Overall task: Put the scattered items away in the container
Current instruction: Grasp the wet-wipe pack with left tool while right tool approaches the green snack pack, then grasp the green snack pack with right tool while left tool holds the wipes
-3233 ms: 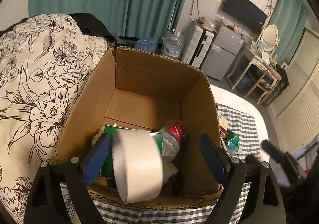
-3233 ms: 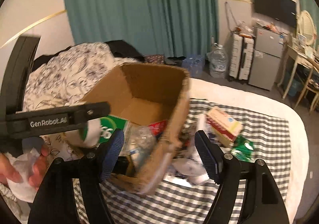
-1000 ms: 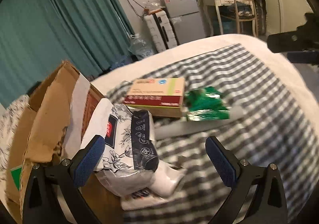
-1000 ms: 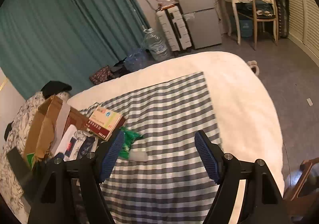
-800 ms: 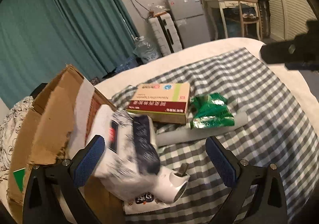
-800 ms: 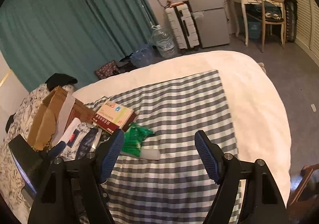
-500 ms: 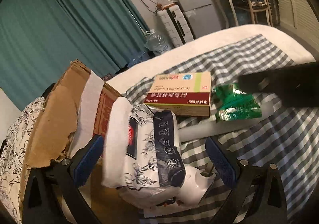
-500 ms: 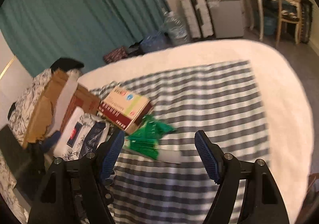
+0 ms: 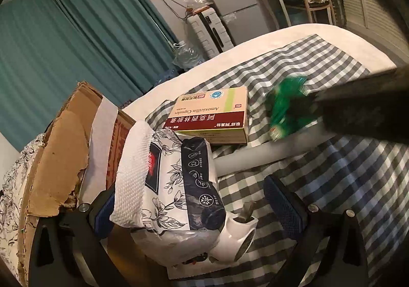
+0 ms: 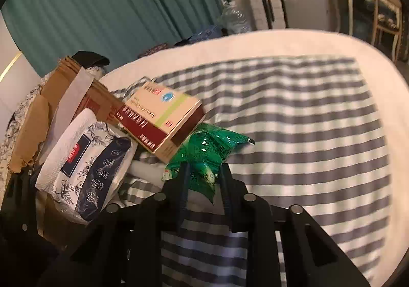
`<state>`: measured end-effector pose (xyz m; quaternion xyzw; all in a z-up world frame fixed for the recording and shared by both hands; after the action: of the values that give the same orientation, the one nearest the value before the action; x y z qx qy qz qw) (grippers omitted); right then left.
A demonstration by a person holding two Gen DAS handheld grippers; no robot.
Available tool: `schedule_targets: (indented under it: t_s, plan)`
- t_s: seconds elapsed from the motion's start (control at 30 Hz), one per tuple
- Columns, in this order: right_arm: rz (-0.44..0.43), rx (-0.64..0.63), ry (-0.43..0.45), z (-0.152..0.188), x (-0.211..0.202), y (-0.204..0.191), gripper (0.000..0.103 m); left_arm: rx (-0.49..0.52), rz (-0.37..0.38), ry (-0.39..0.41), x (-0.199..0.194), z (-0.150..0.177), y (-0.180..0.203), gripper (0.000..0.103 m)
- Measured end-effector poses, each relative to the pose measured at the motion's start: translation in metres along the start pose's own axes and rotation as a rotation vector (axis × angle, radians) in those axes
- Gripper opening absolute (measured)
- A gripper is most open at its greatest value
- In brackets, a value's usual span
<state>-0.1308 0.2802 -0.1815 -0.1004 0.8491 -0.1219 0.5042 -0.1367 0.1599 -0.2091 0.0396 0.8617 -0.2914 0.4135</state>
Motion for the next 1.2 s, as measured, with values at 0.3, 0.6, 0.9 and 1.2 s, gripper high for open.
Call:
schedule_targets:
  t_s: [0.3,0.6,0.9,1.2]
  plan:
    - [0.109,0.000,0.021,0.020,-0.065,0.018,0.019,-0.051,0.128,-0.042,-0.001,0.004,0.009,0.103]
    - [0.188,-0.047,-0.077,0.069,-0.078,0.014,0.019,-0.104,0.099,-0.071,0.005,0.008,0.008,0.103]
    - [0.168,0.058,-0.056,0.056,-0.049,0.027,0.060,-0.257,0.012,-0.080,0.015,-0.004,-0.009,0.103]
    - [0.163,0.055,-0.050,0.043,-0.028,0.042,0.035,-0.260,0.002,-0.098,0.036,0.005,-0.016,0.045]
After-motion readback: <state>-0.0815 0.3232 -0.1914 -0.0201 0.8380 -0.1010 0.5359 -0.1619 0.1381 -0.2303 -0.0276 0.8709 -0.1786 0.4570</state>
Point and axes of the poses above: each gripper's, at about its wrist camera, not at the fingertips, and x roughly the way its jaws point, y to its right, z to its underside, the point moved 9 cm from there along x, roughly the way its jaws point, and after that the axes turned 10 degrees about -y, right-handed, at the moved point
